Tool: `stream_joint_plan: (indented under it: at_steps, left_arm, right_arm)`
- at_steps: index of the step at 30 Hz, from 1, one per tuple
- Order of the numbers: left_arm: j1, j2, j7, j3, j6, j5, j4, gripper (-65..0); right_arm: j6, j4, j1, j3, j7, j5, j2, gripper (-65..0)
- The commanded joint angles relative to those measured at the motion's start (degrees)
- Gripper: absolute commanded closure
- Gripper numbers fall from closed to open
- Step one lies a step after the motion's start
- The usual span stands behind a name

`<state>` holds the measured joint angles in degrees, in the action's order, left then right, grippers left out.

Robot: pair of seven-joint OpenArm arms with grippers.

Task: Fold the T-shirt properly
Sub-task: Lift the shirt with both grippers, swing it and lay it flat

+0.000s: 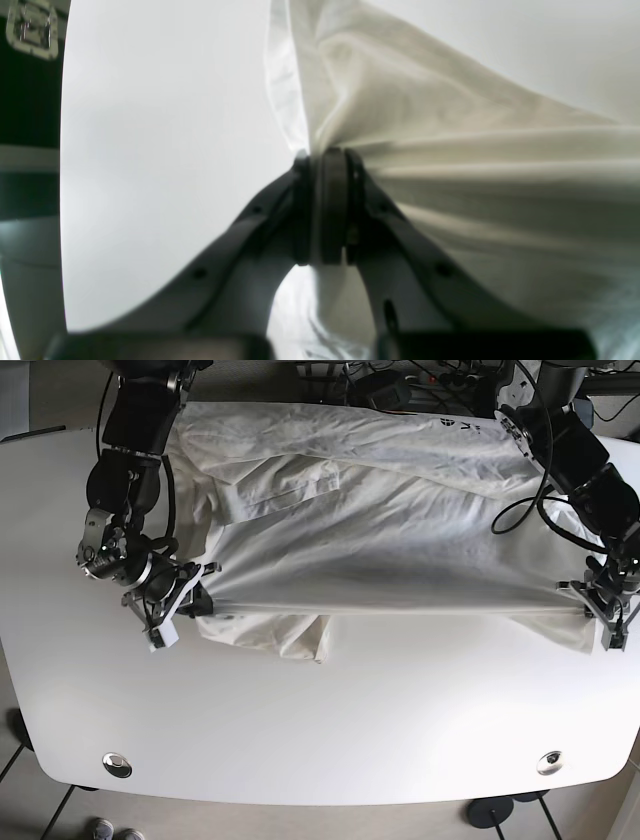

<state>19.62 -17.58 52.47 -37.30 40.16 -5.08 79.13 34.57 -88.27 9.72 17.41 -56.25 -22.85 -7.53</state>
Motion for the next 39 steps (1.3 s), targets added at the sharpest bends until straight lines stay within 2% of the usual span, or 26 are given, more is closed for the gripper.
stream_joint_plan:
  at_steps: [1,3,5,9,13,16,20,22,26,29,32,35,39]
  left_arm:
    - [5.2,-1.0,-1.8,3.0,-0.2,0.6,2.6,-0.8]
    - [11.7,1.6,-1.1,6.6,-0.2,0.3,2.8,-0.8]
    - [19.3,1.9,1.6,9.5,-0.2,0.6,2.1,-0.8]
    - [33.0,2.1,2.7,12.6,-0.2,0.6,-3.0,-0.8]
    - [47.3,2.0,2.5,13.3,-0.2,0.7,-10.7,-0.8]
    - [54.4,1.7,2.4,13.3,-0.2,0.7,-14.4,-0.8]
    - [54.9,1.6,2.7,13.1,-0.2,0.7,-14.5,-0.8]
    - [49.4,0.1,2.8,12.9,-0.2,0.8,-12.5,-0.8]
    - [36.3,-0.8,2.5,11.7,-0.2,0.9,-4.5,-0.8]
    - [22.6,-0.8,2.5,7.2,-0.2,0.9,1.3,-0.8]
    - [9.5,-0.4,2.4,2.6,-0.2,0.9,5.1,-0.8]
    - [-0.8,1.2,1.9,-1.9,-0.2,0.9,6.0,-0.8]
    - [-9.5,1.4,0.1,-5.3,-0.2,0.9,6.1,-0.7]
  right_arm:
    - [-0.06,-1.1,5.2,0.2,1.9,-0.7,-1.5,-2.1]
    - [-0.06,-0.7,12.1,0.2,-0.7,-0.6,-3.8,-2.1]
    - [-0.06,1.7,20.0,0.2,-3.7,-0.6,-6.1,-2.1]
    - [-0.06,8.7,34.5,-0.6,-4.7,-0.7,-9.8,-2.1]
    - [0.38,17.7,50.8,-7.1,-5.2,-1.0,-14.1,-2.1]
    - [0.38,18.5,59.0,-9.3,-5.4,-1.0,-14.5,-2.1]
    - [0.47,18.3,61.7,-10.7,-7.7,-1.1,-14.7,-2.1]
    - [0.47,15.3,55.9,-10.0,-8.6,-1.2,-14.8,-2.1]
    - [0.47,3.9,37.9,-3.6,-8.7,-1.5,-14.2,-2.1]
    - [0.47,-1.4,21.3,1.2,-8.2,-6.5,-13.1,-2.1]
    - [0.47,-4.3,7.2,5.9,-7.8,-8.8,-11.0,-2.1]
    - [0.55,-7.5,-5.5,7.3,-5.2,-8.9,-9.6,-2.1]
    - [0.55,-12.4,-16.8,8.5,-4.9,-8.9,-7.5,-2.1]
